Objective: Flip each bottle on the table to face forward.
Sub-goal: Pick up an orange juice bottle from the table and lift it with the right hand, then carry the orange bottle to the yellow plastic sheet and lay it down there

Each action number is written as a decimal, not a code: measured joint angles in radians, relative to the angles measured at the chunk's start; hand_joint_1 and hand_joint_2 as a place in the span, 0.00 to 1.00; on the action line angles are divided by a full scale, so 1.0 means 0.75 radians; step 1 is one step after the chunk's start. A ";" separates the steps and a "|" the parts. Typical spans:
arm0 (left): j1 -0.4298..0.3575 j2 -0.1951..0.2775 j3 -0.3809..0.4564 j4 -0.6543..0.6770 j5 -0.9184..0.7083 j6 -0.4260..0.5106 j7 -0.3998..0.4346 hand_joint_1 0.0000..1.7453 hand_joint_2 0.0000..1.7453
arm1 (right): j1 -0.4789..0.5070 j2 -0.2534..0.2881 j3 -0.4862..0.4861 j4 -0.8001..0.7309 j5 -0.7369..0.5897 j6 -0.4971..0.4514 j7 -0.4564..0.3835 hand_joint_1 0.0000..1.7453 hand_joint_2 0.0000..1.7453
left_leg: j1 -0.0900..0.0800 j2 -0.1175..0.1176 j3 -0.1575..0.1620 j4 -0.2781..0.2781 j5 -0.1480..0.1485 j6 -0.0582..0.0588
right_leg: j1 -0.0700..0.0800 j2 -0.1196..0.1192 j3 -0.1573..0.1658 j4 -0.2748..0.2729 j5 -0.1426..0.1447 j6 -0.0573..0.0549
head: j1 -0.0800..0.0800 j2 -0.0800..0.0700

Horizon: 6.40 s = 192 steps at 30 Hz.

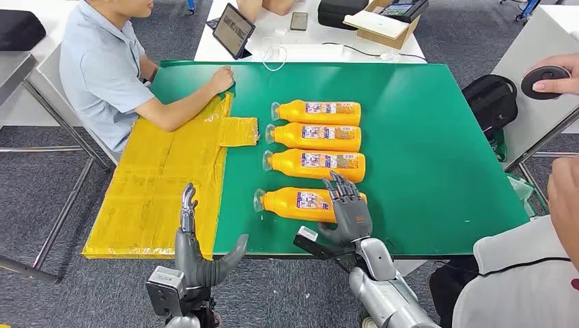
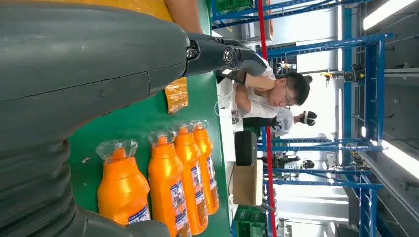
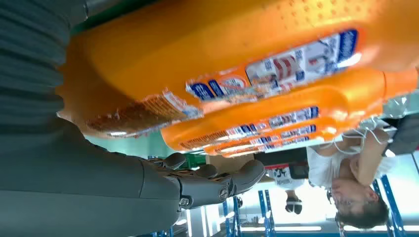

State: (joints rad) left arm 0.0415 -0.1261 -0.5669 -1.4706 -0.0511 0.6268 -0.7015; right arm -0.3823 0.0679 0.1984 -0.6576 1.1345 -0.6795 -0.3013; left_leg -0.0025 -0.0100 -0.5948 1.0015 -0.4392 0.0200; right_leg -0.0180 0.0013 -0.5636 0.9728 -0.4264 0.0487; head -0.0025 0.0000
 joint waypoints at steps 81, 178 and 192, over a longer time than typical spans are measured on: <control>0.063 -0.039 0.147 0.123 0.757 -0.295 0.287 0.00 1.00 | 0.237 0.063 0.089 -0.508 -1.158 0.358 -0.271 1.00 1.00 | 0.000 0.005 -0.001 0.000 -0.002 0.000 | 0.000 0.008 -0.002 -0.002 0.000 0.001 | 0.000 0.000; -0.212 0.058 0.610 0.263 -1.185 0.092 0.385 1.00 1.00 | 0.444 0.064 0.283 -0.598 -0.923 0.092 -0.477 0.00 0.00 | 0.001 0.003 -0.002 -0.001 -0.001 0.000 | 0.000 0.006 -0.004 -0.001 0.001 0.000 | 0.001 0.000; -0.743 0.124 0.715 1.165 -1.286 -0.046 0.569 1.00 1.00 | 0.394 0.100 0.309 -0.594 -0.962 0.177 -0.492 0.00 0.00 | 0.000 0.001 -0.001 0.000 0.000 0.000 | 0.000 0.005 0.000 0.000 0.001 0.001 | 0.000 0.000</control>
State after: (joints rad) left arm -0.5154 -0.0330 -0.0307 -0.5969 -1.0160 0.5925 -0.2745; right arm -0.0866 0.1431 0.4298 -1.1029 0.4128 -0.5470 -0.6703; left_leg -0.0022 -0.0093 -0.5958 1.0011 -0.4390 0.0203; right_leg -0.0181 0.0050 -0.5639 0.9724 -0.4260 0.0491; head -0.0022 0.0000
